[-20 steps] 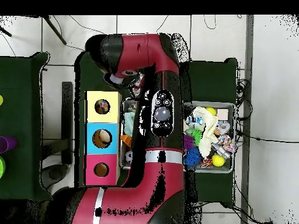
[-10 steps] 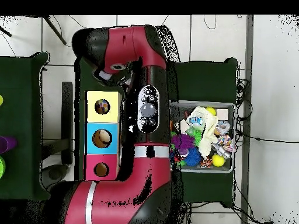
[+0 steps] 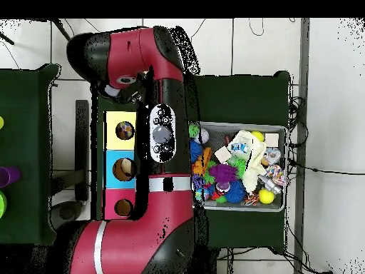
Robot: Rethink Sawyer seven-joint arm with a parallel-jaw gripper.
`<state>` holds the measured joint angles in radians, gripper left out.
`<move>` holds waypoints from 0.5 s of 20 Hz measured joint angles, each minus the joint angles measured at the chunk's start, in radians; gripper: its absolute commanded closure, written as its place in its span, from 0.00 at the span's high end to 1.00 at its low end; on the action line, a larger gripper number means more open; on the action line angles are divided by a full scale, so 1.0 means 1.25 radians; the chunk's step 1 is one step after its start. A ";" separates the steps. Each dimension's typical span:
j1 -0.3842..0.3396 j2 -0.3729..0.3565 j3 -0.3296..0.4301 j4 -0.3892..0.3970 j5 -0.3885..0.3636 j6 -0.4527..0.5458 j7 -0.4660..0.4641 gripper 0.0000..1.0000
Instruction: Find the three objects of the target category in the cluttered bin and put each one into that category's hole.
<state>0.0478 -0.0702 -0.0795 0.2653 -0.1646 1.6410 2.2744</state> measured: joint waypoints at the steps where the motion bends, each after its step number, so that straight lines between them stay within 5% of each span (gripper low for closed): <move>1: 0.000 0.001 0.000 -0.005 0.002 0.001 0.000 0.00; 10: -0.018 0.010 0.000 -0.058 0.028 0.046 0.000 0.00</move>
<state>0.0256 -0.0583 -0.0798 0.1921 -0.1291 1.6991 2.2744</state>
